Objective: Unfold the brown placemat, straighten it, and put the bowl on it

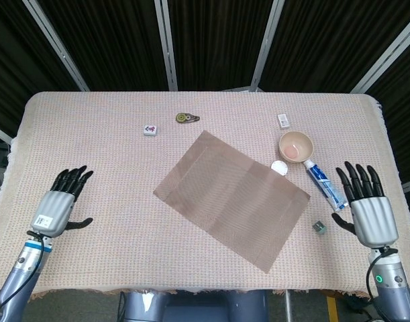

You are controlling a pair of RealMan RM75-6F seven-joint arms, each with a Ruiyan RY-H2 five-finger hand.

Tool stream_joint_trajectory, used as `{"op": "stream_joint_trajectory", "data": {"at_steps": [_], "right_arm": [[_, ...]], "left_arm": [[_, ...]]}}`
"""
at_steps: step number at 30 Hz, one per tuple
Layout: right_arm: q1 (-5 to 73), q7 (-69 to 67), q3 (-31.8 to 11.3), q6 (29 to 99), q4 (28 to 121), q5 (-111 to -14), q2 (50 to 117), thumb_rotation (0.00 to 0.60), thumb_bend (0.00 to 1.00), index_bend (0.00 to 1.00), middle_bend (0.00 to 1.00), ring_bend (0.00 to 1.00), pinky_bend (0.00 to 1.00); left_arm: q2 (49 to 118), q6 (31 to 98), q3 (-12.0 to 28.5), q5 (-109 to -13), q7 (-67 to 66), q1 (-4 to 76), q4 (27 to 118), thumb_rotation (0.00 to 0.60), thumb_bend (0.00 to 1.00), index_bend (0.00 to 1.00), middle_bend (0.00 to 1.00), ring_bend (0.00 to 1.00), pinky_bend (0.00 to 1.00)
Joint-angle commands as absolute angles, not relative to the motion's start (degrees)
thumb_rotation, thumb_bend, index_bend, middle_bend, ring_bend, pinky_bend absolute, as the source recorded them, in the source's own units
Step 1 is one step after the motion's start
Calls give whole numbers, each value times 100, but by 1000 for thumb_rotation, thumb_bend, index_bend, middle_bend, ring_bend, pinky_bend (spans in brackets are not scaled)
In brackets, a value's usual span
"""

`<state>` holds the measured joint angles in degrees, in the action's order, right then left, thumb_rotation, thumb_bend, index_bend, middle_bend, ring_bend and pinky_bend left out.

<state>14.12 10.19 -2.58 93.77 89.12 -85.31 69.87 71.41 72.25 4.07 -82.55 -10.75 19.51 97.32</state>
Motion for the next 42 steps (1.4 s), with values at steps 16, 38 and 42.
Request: {"op": "stream_joint_trajectory", "data": {"at_steps": [16,38,42], "right_arm": [[1048,728,-516,9249,8756,-8134,7098,600,0,0,0,0,0],[984,455,-706,9159,8756,-8163,7056,600,0,0,0,0,0],[969,440,-725,9158,8747,-8177,7049,600,0,0,0,0,0]], "left_arm": [[9353,5657,523,-9347,39,3909,6188,600,254,253,0,0,0],[10545,5404,364,-9312,836,4426,4339,600,266,267,0,0,0],[10642,5402,337,-9287,911,4447,4188,600,266,269,0,0,0]]}}
